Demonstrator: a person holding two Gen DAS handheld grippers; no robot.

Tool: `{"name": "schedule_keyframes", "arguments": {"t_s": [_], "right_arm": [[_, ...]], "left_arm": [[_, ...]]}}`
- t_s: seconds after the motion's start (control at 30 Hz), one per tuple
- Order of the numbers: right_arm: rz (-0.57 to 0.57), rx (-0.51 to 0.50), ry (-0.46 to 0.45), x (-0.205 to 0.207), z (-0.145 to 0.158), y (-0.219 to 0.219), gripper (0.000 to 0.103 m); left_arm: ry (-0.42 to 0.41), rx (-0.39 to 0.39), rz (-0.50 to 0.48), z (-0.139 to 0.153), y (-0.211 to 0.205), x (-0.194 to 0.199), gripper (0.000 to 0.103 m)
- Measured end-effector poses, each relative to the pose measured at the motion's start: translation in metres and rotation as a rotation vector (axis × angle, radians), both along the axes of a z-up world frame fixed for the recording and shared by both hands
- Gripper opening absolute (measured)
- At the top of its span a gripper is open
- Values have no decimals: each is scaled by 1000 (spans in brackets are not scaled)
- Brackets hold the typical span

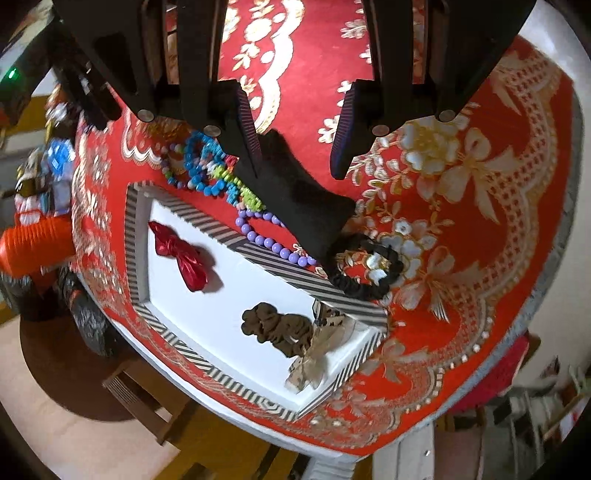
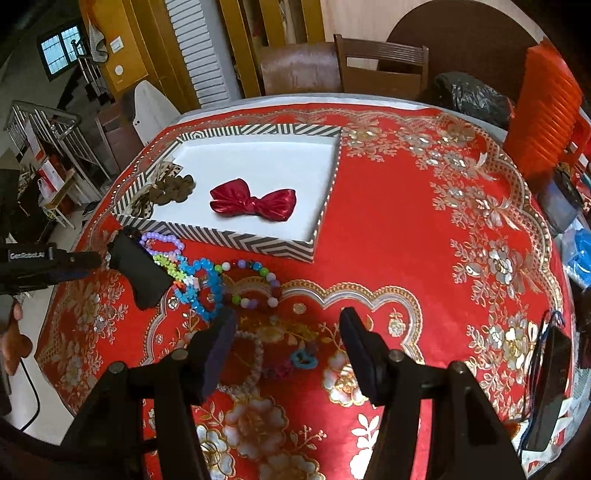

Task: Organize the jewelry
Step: 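Grasp the black fabric hair clip with the left gripper while the right grasps a multicolour bead bracelet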

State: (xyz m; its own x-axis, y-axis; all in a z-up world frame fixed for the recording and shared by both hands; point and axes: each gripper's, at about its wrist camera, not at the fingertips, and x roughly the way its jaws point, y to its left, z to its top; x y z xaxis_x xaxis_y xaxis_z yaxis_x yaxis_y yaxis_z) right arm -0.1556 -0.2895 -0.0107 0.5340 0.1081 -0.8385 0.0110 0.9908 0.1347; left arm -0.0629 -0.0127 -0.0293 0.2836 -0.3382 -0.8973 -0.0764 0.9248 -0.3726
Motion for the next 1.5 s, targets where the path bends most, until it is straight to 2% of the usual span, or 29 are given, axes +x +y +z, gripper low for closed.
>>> {"name": "schedule_keyframes", "arguments": {"t_s": [0.17,0.27,0.37,0.5,0.63,0.7,0.73,0.77,0.8,0.87,0.93,1.17,1.5], "right_arm": [[35,-11,13,16,-11,3,61],[53,-17,41,28,-24,4,61],[61,-33,65,40,-35,6,61],[80,-42,80,54,-45,11,58],[121,-95,96,66,-57,24,44],[124,-115,108,71,-62,26,31],[122,-115,116,72,-64,26,20],[117,-103,119,74,-66,25,14],[112,-100,111,74,-66,24,12],[113,-93,111,74,-66,23,10],[102,-68,106,74,-63,20,9],[107,47,11,61,-15,10,9],[101,68,-63,53,29,1,9]], "left_arm": [[65,-43,79,-21,0,13,25],[57,-41,111,-27,0,17,25],[63,-33,117,-32,-4,21,25],[109,-29,122,-47,-11,27,25],[114,9,110,-49,-17,30,25],[110,27,92,-48,-20,31,25],[107,29,86,-48,-21,31,25],[101,28,79,-48,-21,31,20],[92,34,63,-47,-22,29,11],[75,45,44,-43,-18,27,4],[64,38,28,-36,-12,22,0],[9,9,-9,-6,4,8,0],[-79,24,-41,40,3,11,0]]}}
